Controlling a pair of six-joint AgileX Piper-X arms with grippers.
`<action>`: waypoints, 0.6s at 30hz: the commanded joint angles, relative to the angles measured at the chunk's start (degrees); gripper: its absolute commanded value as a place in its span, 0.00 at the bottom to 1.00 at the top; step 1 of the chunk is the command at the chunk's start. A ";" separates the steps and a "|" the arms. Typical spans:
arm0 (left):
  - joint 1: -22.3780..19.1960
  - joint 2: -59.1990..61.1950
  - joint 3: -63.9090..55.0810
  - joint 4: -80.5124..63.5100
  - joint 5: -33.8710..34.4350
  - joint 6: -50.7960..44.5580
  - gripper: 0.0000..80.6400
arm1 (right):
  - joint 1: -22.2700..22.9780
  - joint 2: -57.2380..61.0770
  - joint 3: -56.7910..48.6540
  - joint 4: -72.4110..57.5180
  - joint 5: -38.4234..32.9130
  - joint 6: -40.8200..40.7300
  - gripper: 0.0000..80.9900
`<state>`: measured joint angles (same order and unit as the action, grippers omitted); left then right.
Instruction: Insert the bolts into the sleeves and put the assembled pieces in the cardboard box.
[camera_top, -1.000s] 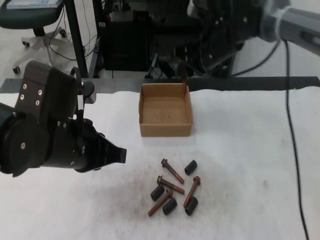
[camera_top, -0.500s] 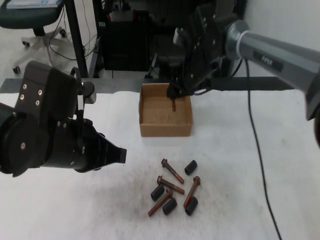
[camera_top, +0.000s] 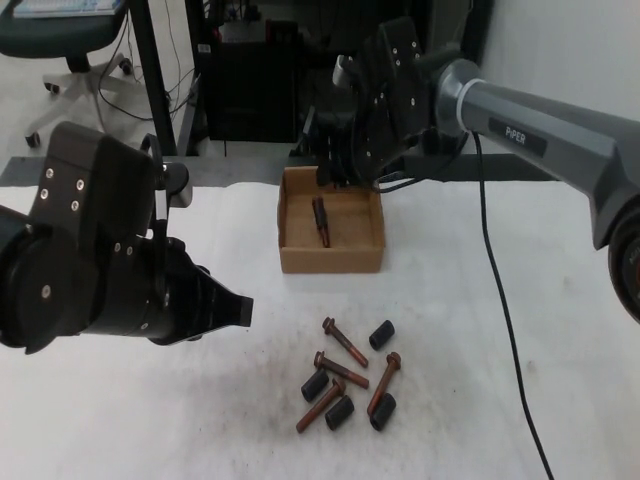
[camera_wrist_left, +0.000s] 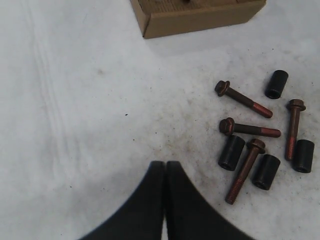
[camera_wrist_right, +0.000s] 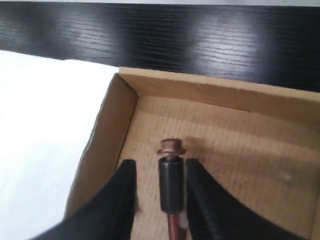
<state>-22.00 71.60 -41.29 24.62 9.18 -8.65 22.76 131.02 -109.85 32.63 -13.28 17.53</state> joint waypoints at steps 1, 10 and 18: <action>0.17 -0.81 -0.41 -0.03 -0.65 0.14 0.00 | -0.02 -0.83 -0.55 -0.37 -0.40 0.10 0.36; 0.17 -0.81 -0.41 0.00 -0.54 0.14 0.00 | 0.09 -4.49 -0.70 14.74 -5.47 -12.59 0.01; 0.17 -0.81 -0.41 0.00 -0.54 0.14 0.00 | 1.81 -9.43 0.58 37.15 -6.64 -27.92 0.01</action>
<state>-22.00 71.60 -41.29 24.62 9.18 -8.65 24.11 123.12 -109.26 66.78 -20.06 -7.45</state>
